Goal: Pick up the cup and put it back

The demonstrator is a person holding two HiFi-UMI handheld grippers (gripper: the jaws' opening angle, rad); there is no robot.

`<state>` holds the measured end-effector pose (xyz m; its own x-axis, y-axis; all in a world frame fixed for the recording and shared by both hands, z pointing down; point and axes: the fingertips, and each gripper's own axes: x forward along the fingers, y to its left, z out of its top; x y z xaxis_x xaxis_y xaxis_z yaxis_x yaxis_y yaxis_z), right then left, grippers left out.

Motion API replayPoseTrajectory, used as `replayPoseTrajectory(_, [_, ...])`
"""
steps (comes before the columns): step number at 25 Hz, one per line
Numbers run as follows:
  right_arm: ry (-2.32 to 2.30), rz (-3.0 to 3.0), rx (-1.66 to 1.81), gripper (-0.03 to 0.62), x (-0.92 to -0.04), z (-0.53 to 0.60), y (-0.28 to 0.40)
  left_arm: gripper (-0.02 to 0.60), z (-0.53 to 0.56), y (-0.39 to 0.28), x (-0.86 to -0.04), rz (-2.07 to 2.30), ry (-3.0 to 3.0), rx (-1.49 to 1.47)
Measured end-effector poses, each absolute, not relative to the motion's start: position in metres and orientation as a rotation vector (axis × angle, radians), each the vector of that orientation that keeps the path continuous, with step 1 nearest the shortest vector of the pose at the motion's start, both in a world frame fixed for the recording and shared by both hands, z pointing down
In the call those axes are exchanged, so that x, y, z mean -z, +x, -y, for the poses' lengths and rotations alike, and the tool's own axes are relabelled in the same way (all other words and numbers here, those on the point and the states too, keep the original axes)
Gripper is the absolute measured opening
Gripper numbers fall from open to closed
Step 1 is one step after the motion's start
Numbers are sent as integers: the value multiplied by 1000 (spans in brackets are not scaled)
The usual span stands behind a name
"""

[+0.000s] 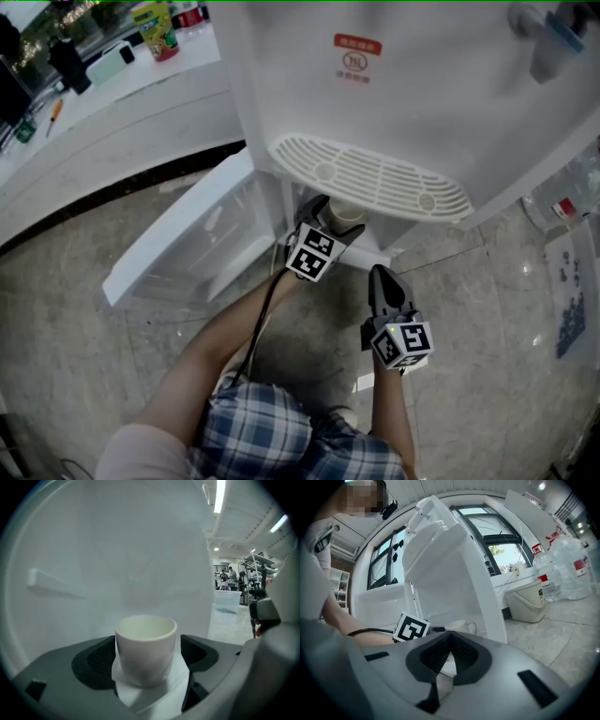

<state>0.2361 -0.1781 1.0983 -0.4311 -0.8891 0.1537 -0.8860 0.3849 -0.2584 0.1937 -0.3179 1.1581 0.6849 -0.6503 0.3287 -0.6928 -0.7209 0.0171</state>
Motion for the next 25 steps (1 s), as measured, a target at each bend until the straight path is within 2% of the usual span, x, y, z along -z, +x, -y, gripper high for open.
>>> replayPoseTrajectory(17, [-1697, -2580, 390, 17, -1077, 172, 243, 405, 250, 161, -1098, 1143, 2762, -352])
replayPoseTrajectory(18, [-1706, -2580, 369, 17, -1073, 170, 244, 331, 241, 160, -1092, 1135, 2777, -350])
replayPoseTrajectory(19, [-1716, -2580, 354, 17, -1069, 167, 246, 195, 234, 158, -1085, 1133, 2796, -351])
replayPoseTrajectory(21, [-1737, -2567, 348, 17, -1060, 163, 250, 76, 222, 153, -1067, 1107, 2843, -347])
replayPoseTrajectory(22, [-1743, -2560, 356, 17, -1055, 160, 252, 52, 216, 152, -1057, 1077, 2871, -342])
replayPoseTrajectory(25, [-1748, -2546, 398, 17, -1035, 151, 252, 32, 198, 149, -1028, 980, 2942, -347])
